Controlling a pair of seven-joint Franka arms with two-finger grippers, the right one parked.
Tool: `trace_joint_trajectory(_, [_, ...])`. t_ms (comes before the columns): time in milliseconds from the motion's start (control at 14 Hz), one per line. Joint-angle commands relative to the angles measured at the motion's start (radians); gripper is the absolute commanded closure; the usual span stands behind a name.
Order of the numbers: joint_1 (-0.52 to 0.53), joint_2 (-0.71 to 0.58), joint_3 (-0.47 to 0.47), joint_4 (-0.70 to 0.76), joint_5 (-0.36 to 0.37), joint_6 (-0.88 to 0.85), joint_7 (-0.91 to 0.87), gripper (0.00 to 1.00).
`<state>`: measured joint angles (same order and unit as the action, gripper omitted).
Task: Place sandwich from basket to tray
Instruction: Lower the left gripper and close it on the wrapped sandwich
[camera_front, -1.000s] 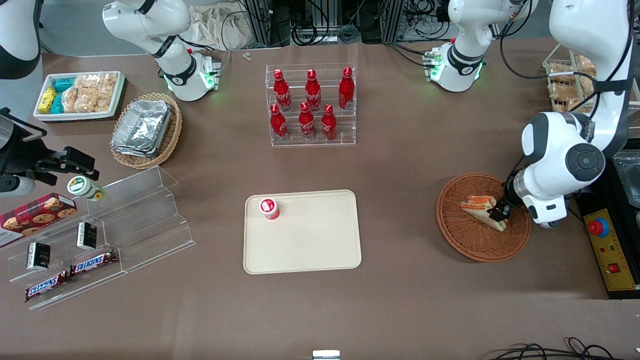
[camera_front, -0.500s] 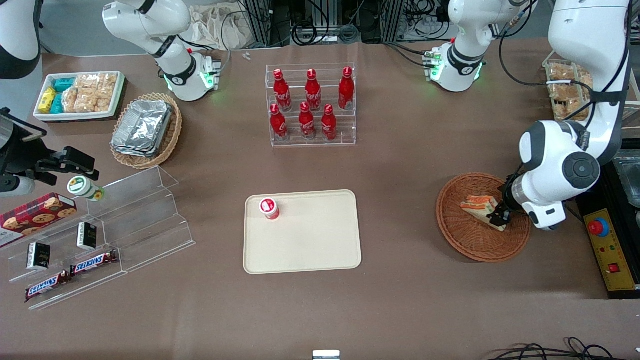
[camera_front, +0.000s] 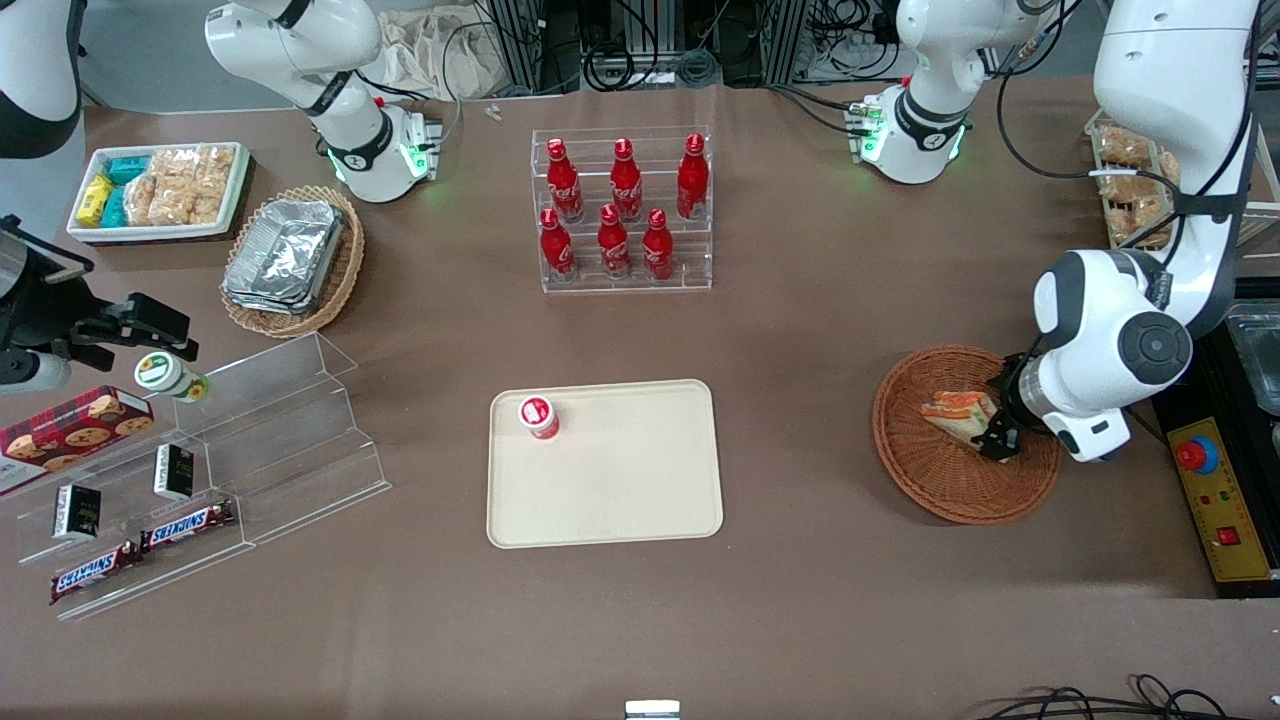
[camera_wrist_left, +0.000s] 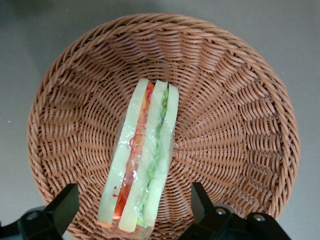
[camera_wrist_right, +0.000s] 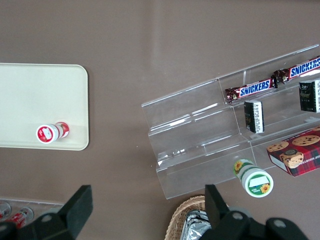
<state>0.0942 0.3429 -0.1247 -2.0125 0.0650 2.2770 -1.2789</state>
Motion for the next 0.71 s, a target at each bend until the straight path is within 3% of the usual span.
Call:
trace_joint_trajectory(0, [0.001, 0.014, -0.006, -0.005, 0.001, 0.035, -0.043, 0.0])
trace_joint_trajectory(429, [-0.008, 0.047, -0.006, -0.019, 0.001, 0.104, -0.043, 0.01])
trace_joint_trajectory(500, [-0.008, 0.047, -0.007, -0.015, 0.003, 0.104, -0.043, 0.17])
trace_joint_trajectory(643, [-0.008, 0.044, -0.007, -0.009, 0.003, 0.102, -0.057, 0.8])
